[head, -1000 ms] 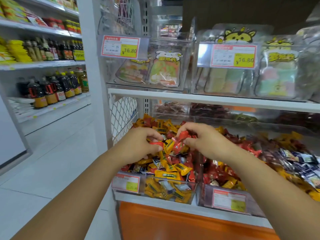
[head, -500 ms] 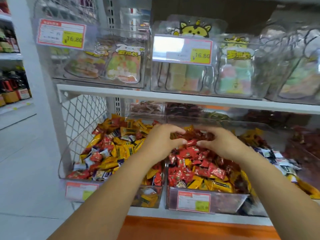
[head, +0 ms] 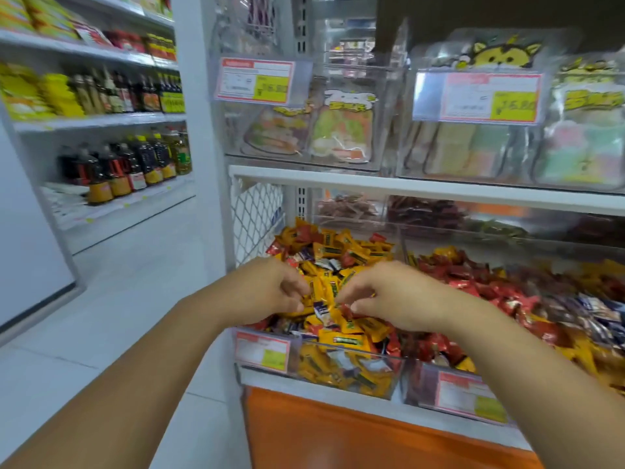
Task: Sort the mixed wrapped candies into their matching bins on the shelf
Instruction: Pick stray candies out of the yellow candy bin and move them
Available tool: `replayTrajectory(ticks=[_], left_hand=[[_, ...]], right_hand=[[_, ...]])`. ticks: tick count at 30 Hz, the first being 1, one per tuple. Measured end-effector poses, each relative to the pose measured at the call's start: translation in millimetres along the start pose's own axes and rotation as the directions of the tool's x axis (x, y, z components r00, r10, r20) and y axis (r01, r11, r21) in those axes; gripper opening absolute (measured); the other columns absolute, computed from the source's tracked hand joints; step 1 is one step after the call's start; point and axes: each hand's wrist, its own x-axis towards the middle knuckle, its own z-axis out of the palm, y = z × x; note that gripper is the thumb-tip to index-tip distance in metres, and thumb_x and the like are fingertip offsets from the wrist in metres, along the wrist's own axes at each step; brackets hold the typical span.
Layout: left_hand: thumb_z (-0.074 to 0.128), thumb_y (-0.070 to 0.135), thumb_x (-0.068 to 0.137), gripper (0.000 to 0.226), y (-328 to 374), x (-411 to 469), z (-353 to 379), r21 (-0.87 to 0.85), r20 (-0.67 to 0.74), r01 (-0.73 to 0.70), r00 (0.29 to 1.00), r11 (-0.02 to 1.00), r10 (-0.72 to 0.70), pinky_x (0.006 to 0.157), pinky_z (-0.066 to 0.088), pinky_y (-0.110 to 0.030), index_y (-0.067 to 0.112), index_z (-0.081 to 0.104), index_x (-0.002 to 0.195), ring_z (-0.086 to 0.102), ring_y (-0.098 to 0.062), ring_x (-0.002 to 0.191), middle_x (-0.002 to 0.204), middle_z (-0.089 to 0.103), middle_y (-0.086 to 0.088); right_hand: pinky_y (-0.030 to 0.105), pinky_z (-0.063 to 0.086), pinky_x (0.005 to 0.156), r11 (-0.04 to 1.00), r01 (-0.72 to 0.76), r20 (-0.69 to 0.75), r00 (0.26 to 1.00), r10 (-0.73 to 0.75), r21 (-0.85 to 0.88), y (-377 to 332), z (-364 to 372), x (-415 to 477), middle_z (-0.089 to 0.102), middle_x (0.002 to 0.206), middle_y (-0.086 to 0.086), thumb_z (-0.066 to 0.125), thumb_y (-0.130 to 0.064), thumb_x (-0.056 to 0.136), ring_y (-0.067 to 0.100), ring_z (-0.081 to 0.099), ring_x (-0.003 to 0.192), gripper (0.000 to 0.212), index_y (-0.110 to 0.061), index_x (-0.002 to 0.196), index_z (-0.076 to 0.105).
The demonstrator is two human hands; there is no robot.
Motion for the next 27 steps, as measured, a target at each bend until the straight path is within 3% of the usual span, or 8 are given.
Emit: replayTrajectory(ticks=[5,9,13,17,21,23,25,27], left_hand=[[0.068,0.02,0.088,0.024,-16.1,-7.4,6.0,0.005,-0.002,0.011,1.0,1.0,-0.011,0.076,0.049,-0.013,0.024,0.07,0.112,0.065,0.0,0.086,0.092,0.07,0.011],[0.064,0.017,0.091,0.023,-18.8,-5.0,20.6,-0.058,0.023,-0.001,1.0,0.998,0.003,0.08,0.052,-0.02,0.022,0.07,0.113,0.063,-0.002,0.086,0.099,0.069,0.008],[0.062,0.021,0.093,0.025,-20.6,5.5,28.5,-0.043,0.047,-0.047,0.998,0.998,0.049,0.074,0.041,-0.008,0.025,0.069,0.117,0.057,0.001,0.087,0.111,0.069,0.008],[0.066,0.027,0.09,0.025,-17.5,14.4,35.7,-0.017,0.14,-0.043,0.989,0.999,0.045,0.083,0.047,-0.019,0.024,0.07,0.115,0.06,-0.003,0.093,0.114,0.069,0.007],[0.068,0.037,0.087,0.037,-9.6,22.1,39.6,0.065,0.181,-0.022,0.983,0.998,0.01,0.062,0.037,-0.012,0.021,0.067,0.12,0.051,0.0,0.074,0.112,0.068,0.004],[0.068,0.037,0.087,0.037,-4.9,24.3,41.9,0.094,0.2,-0.023,0.98,0.995,0.004,0.062,0.035,-0.013,0.021,0.067,0.121,0.049,-0.001,0.071,0.111,0.067,0.005],[0.07,0.038,0.085,0.036,-2.3,25.3,44.2,0.098,0.2,-0.01,0.98,0.995,-0.01,0.068,0.038,-0.017,0.022,0.069,0.118,0.05,-0.002,0.075,0.097,0.065,0.009],[0.072,0.037,0.084,0.033,-2.2,24.9,45.1,0.061,0.181,0.01,0.983,0.998,-0.021,0.073,0.04,-0.02,0.022,0.07,0.114,0.052,-0.004,0.079,0.086,0.059,0.014]], right_hand=[[0.033,0.047,0.093,0.967,-0.173,0.025,0.983,0.181,-0.189,3.8,40.3,40.1,0.06,0.127,0.007,0.054,-0.019,0.096,0.026,0.055,0.115,0.033,-0.015,0.129,0.057],[0.024,0.042,0.079,0.965,-0.195,0.033,0.978,0.204,-0.178,7.7,41.7,46.6,0.062,0.113,0.004,0.053,-0.003,0.091,0.023,0.057,0.108,0.031,-0.014,0.12,0.06],[0.022,0.043,0.071,0.978,-0.19,0.044,0.98,0.194,-0.089,9.2,7.4,35.1,0.063,0.1,-0.002,0.058,-0.001,0.088,0.015,0.059,0.091,0.029,-0.021,0.109,0.064],[0.025,0.046,0.087,0.944,-0.187,0.224,0.942,0.251,-0.272,5.1,-9.3,31.1,0.063,0.118,-0.007,0.065,-0.008,0.086,0.015,0.058,0.109,0.038,-0.025,0.12,0.064],[0.029,0.046,0.091,0.887,-0.13,0.331,0.896,0.297,-0.444,1.4,7.1,41.6,0.055,0.134,-0.008,0.063,-0.011,0.084,0.017,0.053,0.115,0.056,-0.032,0.135,0.053],[0.026,0.044,0.074,0.884,-0.11,0.345,0.893,0.289,-0.454,2.7,14.2,46.6,0.061,0.116,-0.003,0.058,-0.004,0.083,0.017,0.053,0.093,0.042,-0.028,0.117,0.062],[0.023,0.038,0.057,0.881,-0.112,0.318,0.905,0.282,-0.46,6.6,18.9,49.3,0.054,0.082,-0.006,0.056,0.0,0.083,0.011,0.045,0.068,0.03,-0.029,0.075,0.056],[0.023,0.043,0.06,0.905,-0.126,0.286,0.923,0.256,-0.405,10.0,20.3,49.7,0.056,0.081,-0.009,0.059,-0.001,0.084,0.01,0.051,0.071,0.031,-0.03,0.072,0.057]])
